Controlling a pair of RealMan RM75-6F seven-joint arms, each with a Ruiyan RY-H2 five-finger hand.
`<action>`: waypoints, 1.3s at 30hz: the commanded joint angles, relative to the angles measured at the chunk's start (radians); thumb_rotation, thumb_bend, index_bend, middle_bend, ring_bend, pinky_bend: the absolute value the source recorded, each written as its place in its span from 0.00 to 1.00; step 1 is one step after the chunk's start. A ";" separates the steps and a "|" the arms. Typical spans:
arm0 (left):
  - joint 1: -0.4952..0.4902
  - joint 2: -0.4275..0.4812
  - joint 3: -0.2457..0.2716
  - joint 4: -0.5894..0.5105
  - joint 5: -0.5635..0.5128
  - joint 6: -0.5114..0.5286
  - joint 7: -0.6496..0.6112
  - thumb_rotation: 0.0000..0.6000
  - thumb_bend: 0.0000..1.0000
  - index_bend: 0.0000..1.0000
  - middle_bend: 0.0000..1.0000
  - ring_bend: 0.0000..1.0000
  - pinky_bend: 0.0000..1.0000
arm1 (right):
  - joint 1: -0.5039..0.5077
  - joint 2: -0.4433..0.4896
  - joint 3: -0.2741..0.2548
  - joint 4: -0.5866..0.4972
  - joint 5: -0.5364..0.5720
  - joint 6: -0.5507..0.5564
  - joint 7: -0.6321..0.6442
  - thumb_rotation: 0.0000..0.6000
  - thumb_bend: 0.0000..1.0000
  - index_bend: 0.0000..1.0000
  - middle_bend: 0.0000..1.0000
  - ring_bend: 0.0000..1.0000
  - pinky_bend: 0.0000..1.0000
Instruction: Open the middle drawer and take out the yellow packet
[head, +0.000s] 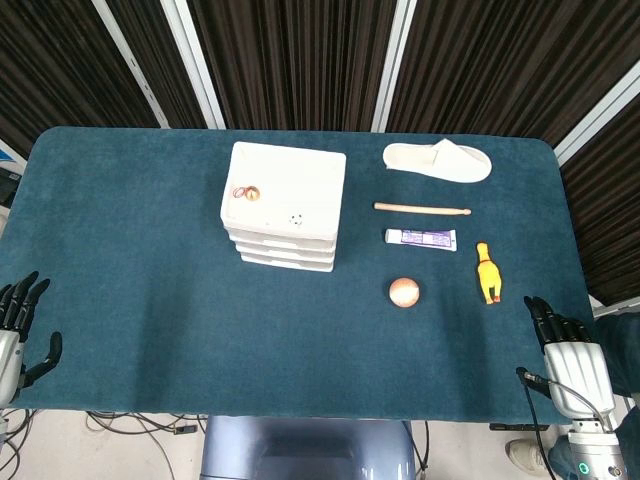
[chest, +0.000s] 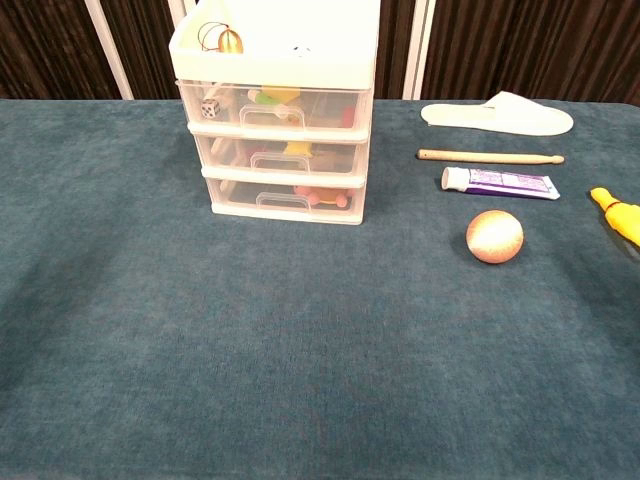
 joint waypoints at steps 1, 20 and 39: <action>0.000 0.001 -0.001 -0.001 -0.002 -0.001 0.001 1.00 0.51 0.04 0.00 0.00 0.00 | 0.000 0.000 -0.001 0.000 -0.002 -0.001 0.000 1.00 0.18 0.08 0.14 0.28 0.28; 0.003 0.000 -0.004 -0.006 -0.010 -0.001 0.010 1.00 0.51 0.03 0.00 0.00 0.00 | -0.001 0.007 -0.002 -0.007 -0.006 0.004 0.014 1.00 0.18 0.08 0.14 0.28 0.28; 0.004 0.001 -0.011 -0.010 -0.028 -0.008 0.014 1.00 0.51 0.03 0.00 0.00 0.00 | 0.083 0.057 -0.061 -0.079 0.027 -0.250 0.617 1.00 0.27 0.12 0.24 0.38 0.35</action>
